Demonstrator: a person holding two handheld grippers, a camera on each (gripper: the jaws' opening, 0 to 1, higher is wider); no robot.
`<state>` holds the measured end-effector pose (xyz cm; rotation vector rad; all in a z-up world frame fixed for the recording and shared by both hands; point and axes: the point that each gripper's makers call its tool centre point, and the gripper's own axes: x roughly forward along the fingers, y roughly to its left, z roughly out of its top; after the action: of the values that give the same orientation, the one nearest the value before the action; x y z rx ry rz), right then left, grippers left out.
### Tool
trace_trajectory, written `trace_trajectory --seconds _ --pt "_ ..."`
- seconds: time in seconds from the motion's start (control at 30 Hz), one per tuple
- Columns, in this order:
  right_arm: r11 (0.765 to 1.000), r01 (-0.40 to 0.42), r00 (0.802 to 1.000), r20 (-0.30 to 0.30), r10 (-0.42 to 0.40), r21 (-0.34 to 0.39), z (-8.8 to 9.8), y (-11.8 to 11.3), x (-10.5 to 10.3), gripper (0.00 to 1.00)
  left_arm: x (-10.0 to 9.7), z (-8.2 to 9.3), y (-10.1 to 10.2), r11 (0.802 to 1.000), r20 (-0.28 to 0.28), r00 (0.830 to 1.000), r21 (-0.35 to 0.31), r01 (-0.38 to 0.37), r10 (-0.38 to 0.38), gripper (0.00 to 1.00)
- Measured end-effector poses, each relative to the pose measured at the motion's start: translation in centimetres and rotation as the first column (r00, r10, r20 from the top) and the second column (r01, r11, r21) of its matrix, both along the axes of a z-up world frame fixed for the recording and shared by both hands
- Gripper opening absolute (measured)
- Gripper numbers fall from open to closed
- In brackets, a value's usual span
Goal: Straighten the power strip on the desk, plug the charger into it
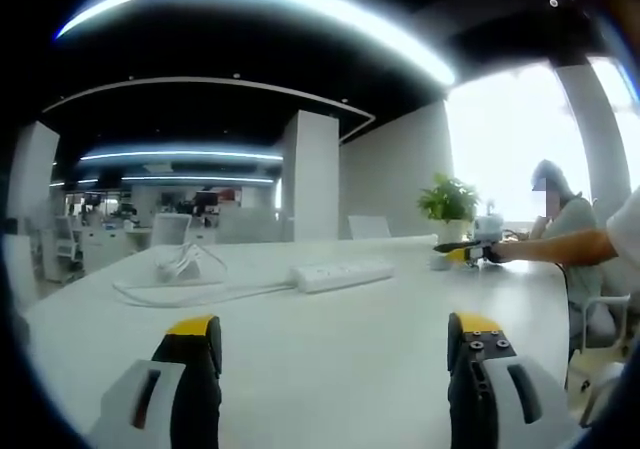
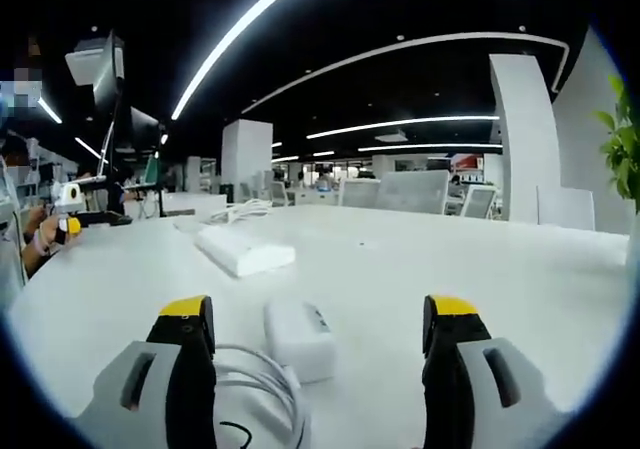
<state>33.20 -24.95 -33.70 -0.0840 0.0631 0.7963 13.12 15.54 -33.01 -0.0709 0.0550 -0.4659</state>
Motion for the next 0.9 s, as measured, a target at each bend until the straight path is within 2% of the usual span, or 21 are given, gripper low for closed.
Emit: trace_trajectory --seconds 0.17,0.6,0.9 --pt "1.000 0.001 1.000 -0.025 -0.001 -0.004 -0.4 0.1 -0.1 0.81 -0.1 0.1 0.0 1.000 0.001 1.000 0.000 0.000 0.000 0.96" --pt "0.999 -0.021 0.999 -0.050 0.019 -0.042 -1.1 0.8 -0.8 0.60 -0.1 -0.3 -0.1 1.000 -0.006 1.000 -0.003 0.004 -0.004 0.96" --pt "0.997 -0.033 0.997 -0.069 0.028 -0.069 -1.4 1.0 -1.0 0.53 -0.1 -0.4 0.0 1.000 -0.005 1.000 -0.006 0.001 -0.001 0.96"
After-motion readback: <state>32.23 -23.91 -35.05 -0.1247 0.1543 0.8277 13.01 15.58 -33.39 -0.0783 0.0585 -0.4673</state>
